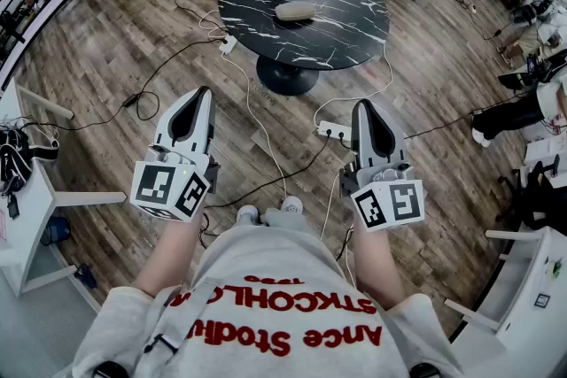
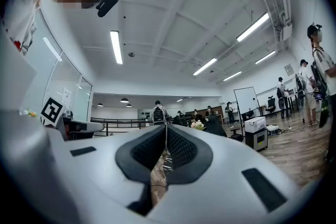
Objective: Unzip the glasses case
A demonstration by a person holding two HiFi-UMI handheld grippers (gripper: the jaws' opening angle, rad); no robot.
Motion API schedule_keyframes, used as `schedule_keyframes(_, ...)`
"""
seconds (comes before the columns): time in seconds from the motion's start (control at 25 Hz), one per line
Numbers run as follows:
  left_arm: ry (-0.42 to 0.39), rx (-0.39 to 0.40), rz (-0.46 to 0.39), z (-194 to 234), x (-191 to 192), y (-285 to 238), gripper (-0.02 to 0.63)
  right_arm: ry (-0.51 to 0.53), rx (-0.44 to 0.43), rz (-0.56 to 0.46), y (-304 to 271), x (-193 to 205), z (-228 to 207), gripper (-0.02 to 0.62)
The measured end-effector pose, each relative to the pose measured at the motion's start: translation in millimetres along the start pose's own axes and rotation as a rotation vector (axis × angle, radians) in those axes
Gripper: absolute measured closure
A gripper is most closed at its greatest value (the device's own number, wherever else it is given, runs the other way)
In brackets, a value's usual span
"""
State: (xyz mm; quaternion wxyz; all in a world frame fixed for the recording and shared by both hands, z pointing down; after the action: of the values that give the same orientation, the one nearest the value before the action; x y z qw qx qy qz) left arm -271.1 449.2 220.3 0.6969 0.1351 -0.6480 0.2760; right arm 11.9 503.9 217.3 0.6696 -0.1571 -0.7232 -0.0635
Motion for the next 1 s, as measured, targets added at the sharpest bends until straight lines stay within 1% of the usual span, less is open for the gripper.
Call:
schedule_keyframes(0.32,-0.001,-0.022,0.007,-11,1,-21,0.597,-0.005,-0.004,0.004,-2,0,-24,0.574)
schedule_keyframes(0.48,0.008,-0.031,0.010,-15,4,-33,0.597,-0.025,-0.028,-0.003,-6,-1,-37,0.574)
schedule_keyframes(0.68,0.018,-0.047,0.013,-19,5,-47,0.597,-0.014,-0.059,-0.004,-13,-4,-53,0.574)
schedule_keyframes(0.88,0.028,-0.083,-0.001,-20,5,-57,0.597,-0.016,-0.097,-0.001,-22,-4,-73,0.574)
schedule_keyframes(1.0,0.044,-0.118,0.003,-22,6,-56,0.597,-0.011,-0.121,0.008,-25,-4,-83,0.574)
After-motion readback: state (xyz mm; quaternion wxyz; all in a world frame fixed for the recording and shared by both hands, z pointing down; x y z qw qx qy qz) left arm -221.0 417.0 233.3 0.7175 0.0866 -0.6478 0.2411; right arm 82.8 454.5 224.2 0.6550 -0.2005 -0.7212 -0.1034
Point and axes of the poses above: the fingertips, and each gripper's own axes: y backward along the fingers, z to its left, x out of its underside, the point moved 5 cm from there along y, backward along the fingers, and after that the axes turned 14 degrees about z, right-handed, at the moved point
